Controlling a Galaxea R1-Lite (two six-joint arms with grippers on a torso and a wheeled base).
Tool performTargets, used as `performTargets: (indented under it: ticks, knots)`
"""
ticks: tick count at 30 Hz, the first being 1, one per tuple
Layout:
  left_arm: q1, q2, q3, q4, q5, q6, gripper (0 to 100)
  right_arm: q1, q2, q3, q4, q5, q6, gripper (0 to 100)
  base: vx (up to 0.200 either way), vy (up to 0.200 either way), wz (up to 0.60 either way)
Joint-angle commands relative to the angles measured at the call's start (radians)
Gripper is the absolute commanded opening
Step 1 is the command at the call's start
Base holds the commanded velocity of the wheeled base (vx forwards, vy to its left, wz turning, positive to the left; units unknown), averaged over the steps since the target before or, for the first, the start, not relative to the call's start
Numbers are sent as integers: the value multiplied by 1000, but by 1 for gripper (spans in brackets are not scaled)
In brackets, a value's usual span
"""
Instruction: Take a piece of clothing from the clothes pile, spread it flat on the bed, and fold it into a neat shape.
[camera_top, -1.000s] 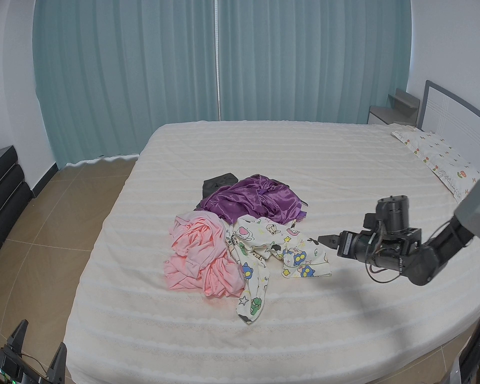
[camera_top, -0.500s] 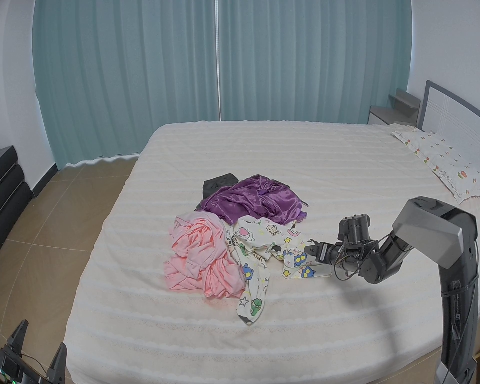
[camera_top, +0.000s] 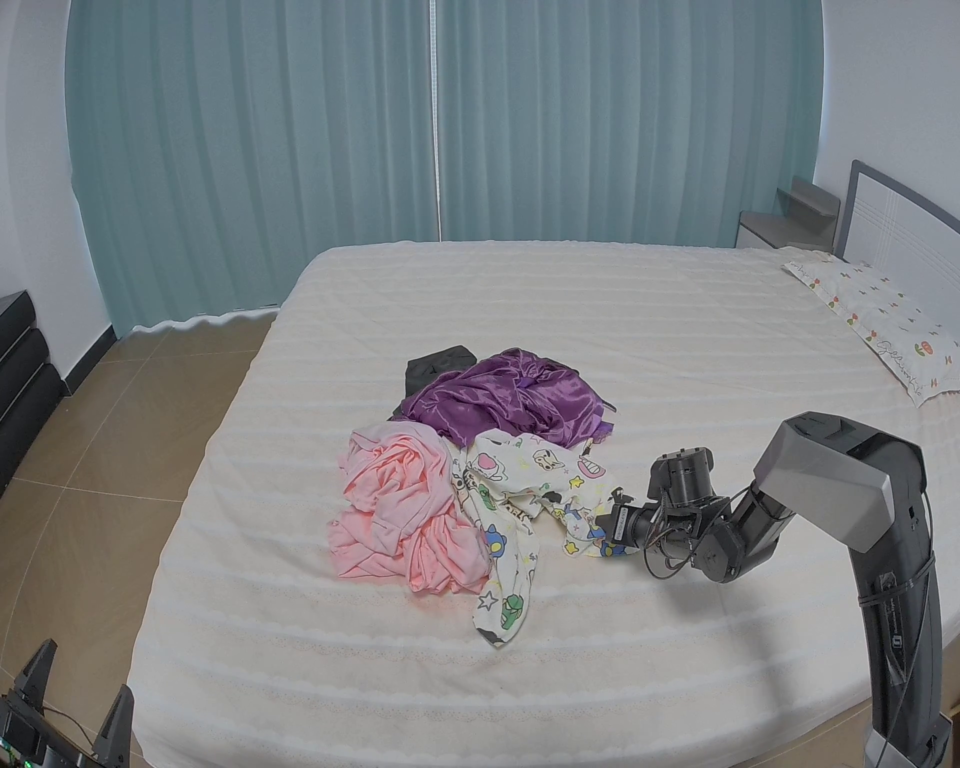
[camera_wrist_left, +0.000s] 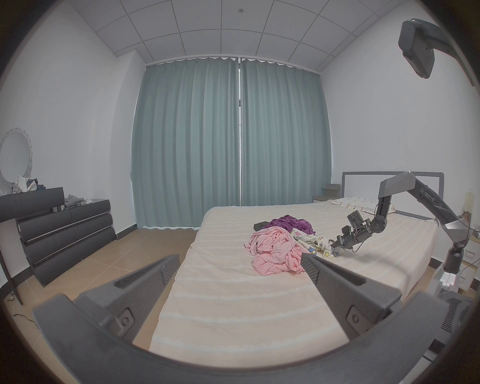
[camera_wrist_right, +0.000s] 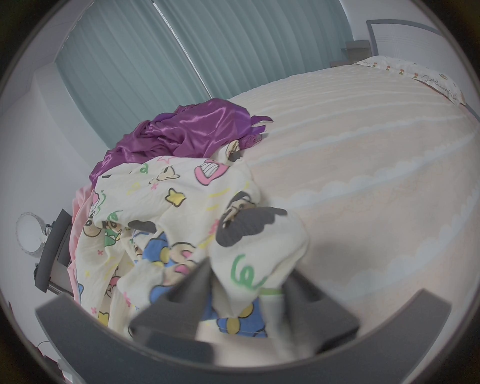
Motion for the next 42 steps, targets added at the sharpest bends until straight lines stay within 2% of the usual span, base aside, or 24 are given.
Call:
performTargets:
  ticks: [1,7,16,20,23,27,30,31,32,34,35,36,37,38,39,40,42]
  knots:
    - [0,-16,18,2,0,1,100,-3,-18,19,-6,0,13,0,0,0,0]
    - [0,-16,18,2,2,5,100,-16,-136,128,-44,0,70,0,0,0,0]
    - [0,-16,18,0,2,5,100,3,-430,528,-316,89,131,0,0,0,0]
    - [0,-16,18,2,0,1,100,26,-547,686,-437,95,149,0,0,0,0]
    - [0,-16,18,2,6,-15,100,40,-625,769,-514,97,152,0,0,0,0]
    - [0,-16,18,-6,0,28,100,74,-743,827,-567,109,152,0,0,0,0]
    - [-2,-16,-53,-63,-12,-3,100,89,-795,829,-567,109,152,0,0,0,0]
    - [-6,42,-205,-112,-40,-72,100,103,-847,818,-566,109,152,0,0,0,0]
    - [-5,80,-235,-110,-74,-66,100,112,-861,810,-566,109,151,0,0,0,0]
    - [-8,154,-265,-110,-218,-3,100,135,-886,766,-560,109,149,0,0,0,0]
    - [-9,166,-268,-110,-242,3,100,137,-889,758,-560,109,148,0,0,0,0]
    - [-5,278,-281,-110,-377,29,100,137,-907,695,-555,109,148,0,0,0,0]
    - [-3,341,-286,-121,-434,32,100,137,-910,662,-549,108,148,0,0,0,0]
    - [-3,341,-286,-121,-434,32,100,137,-910,662,-549,108,148,0,0,0,0]
    - [-12,475,-315,-146,-538,32,100,143,-916,602,-517,105,143,0,0,0,0]
    - [-15,495,-320,-149,-551,32,100,143,-920,594,-512,105,143,0,0,0,0]
    - [-55,660,-337,-195,-624,37,100,161,-943,516,-455,106,143,0,0,0,0]
